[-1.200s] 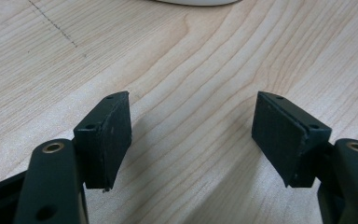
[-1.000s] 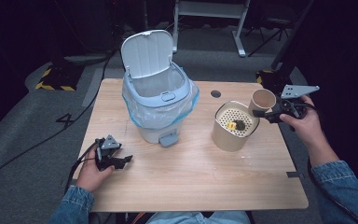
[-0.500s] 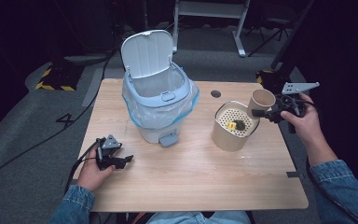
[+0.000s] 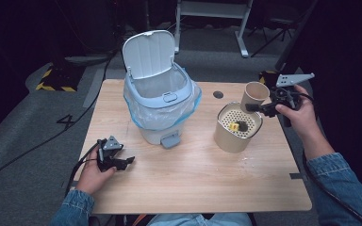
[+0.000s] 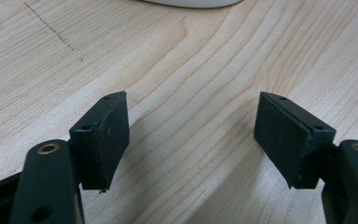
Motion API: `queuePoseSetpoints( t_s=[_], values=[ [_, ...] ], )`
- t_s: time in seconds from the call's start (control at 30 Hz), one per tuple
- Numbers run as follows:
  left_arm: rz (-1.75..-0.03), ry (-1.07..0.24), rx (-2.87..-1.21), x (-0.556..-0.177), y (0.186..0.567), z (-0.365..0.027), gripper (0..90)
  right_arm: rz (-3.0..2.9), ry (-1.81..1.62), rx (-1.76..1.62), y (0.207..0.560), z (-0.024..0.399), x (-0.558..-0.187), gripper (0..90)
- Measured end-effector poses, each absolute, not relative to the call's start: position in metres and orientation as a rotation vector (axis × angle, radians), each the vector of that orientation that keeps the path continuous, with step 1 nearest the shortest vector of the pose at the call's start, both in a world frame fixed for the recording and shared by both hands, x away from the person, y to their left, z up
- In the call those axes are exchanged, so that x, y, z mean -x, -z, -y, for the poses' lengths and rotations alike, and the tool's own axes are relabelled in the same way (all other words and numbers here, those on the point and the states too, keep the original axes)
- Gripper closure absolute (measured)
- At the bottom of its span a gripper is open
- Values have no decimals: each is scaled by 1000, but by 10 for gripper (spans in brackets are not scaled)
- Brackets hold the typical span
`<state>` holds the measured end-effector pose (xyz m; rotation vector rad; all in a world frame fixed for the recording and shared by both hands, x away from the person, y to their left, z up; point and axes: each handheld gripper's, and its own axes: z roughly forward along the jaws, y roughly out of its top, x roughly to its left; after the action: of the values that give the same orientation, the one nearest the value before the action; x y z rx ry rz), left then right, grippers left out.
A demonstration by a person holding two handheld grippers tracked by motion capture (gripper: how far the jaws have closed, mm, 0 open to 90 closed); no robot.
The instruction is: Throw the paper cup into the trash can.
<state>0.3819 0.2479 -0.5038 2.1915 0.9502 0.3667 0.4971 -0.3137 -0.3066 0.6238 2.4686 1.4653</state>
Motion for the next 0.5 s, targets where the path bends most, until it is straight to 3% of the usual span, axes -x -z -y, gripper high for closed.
queuePoseSetpoints(
  t_s=[0.5],
  values=[
    [-953,-370,-2190,-382,504,-249,277,-2518,-1487,-480,276,254,-518,285]
  ],
)
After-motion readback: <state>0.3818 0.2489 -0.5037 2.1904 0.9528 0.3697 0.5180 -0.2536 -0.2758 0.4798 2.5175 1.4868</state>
